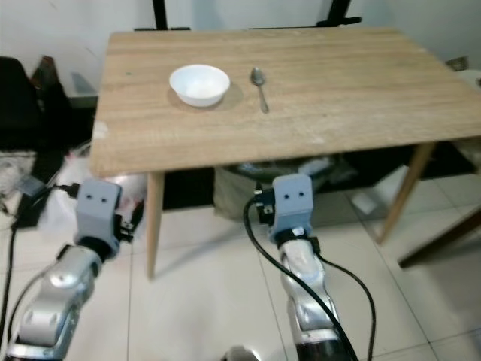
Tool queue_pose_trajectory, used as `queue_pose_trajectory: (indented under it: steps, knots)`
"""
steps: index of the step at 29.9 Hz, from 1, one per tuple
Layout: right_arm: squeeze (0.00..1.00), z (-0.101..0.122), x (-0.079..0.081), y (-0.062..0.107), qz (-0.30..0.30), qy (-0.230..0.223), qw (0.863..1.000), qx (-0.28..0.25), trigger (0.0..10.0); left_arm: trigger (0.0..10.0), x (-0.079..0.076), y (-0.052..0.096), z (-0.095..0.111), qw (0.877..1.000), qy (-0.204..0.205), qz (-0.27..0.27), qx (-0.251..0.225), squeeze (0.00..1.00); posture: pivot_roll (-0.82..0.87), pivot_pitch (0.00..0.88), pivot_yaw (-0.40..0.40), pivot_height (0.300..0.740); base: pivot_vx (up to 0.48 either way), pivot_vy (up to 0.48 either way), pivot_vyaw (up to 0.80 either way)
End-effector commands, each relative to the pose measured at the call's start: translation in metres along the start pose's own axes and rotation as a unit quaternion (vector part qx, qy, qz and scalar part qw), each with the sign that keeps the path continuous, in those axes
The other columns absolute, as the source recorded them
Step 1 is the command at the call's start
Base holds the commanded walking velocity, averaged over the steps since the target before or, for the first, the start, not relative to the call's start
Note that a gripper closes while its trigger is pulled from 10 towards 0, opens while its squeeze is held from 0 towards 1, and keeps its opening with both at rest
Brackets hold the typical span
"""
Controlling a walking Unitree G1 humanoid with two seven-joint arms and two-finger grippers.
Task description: Setting the table
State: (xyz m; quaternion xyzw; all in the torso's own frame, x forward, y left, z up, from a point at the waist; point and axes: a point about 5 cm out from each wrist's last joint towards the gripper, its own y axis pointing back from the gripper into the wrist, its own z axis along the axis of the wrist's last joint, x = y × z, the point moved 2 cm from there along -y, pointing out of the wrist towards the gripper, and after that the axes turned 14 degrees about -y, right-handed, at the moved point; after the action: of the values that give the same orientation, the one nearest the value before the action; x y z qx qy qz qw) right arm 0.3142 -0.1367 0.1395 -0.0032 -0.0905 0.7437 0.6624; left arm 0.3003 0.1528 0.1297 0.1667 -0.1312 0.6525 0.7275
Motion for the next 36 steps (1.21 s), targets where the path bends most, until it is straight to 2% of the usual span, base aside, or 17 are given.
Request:
queue_pose_trajectory:
  steps: [1,32,36]
  knots:
    - [0.00,-0.0025,-0.0001,0.0017,0.001,0.000,1.000,0.004,10.0,10.0,-0.0034,0.0021,-0.0085,1.000,0.001,-0.004,0.017,0.00,-0.09,0.019,0.054,0.740,-0.394,0.000,0.00]
    - [0.00,-0.0036,0.0000,0.0016,0.000,-0.005,1.000,0.006,10.0,10.0,-0.0041,0.0030,-0.0093,1.000,0.004,-0.003,0.023,0.00,-0.08,0.022,0.053,0.740,-0.021,0.000,0.00]
    - [0.00,-0.0043,0.0002,0.0016,0.000,-0.010,1.000,0.008,10.0,10.0,-0.0039,0.0030,-0.0095,1.000,0.004,-0.002,0.024,0.00,-0.08,0.022,0.053,0.740,0.000,0.000,-0.57]
